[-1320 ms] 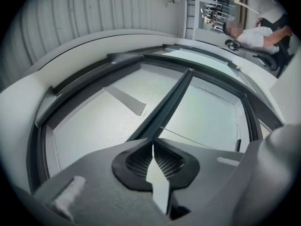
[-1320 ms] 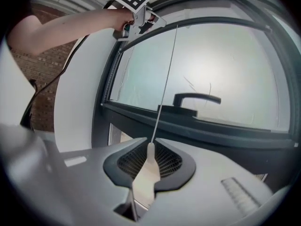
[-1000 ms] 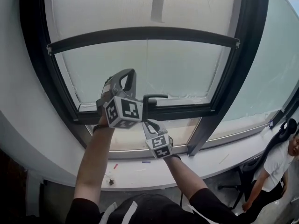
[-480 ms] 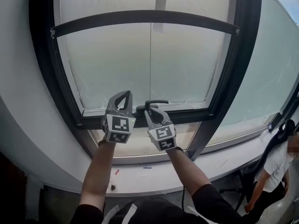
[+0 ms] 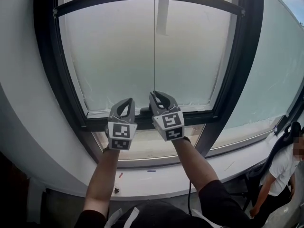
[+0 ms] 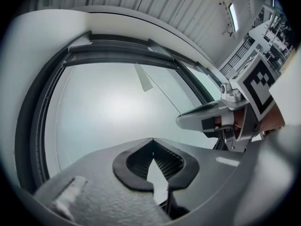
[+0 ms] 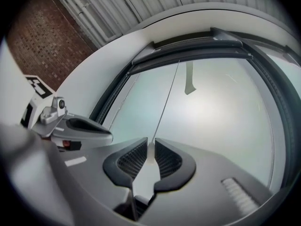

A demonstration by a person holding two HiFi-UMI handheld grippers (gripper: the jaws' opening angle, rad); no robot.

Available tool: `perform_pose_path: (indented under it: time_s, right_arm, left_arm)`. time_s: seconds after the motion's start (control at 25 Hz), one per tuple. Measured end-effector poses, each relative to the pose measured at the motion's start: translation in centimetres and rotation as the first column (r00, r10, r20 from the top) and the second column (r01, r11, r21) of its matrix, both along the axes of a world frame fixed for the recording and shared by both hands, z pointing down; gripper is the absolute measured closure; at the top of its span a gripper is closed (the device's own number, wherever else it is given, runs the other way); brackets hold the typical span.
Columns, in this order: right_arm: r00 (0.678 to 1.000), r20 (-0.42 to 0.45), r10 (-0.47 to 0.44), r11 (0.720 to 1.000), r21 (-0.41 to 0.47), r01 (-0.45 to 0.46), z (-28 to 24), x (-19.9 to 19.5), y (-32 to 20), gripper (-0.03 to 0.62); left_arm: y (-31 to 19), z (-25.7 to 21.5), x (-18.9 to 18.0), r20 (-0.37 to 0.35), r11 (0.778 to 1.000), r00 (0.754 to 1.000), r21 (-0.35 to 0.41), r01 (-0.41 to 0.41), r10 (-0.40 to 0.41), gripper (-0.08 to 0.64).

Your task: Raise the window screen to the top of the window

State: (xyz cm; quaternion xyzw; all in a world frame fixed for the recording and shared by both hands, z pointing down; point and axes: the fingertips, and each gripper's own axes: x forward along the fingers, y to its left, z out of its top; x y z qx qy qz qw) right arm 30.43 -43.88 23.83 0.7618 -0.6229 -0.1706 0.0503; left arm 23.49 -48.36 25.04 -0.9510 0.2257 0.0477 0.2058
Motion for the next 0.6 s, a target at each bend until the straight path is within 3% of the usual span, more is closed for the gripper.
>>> perform_pose_path:
  time_s: [0.2, 0.6]
  right_arm:
    - [0.999, 0.034, -0.016, 0.998, 0.060, 0.014, -4.0, -0.9, 0.0, 0.538]
    - [0.999, -0.039, 0.019, 0.983, 0.181, -0.011, -10.1, -0.6, 1.2, 0.537]
  left_arm:
    - [0.1, -0.1, -0.3, -0.015, 1.000, 1.000, -0.023, -0.004, 0.003, 0.555]
    - [0.9, -0.6, -0.4, -0.020, 1.000, 1.000, -0.021, -0.013, 0.012, 0.555]
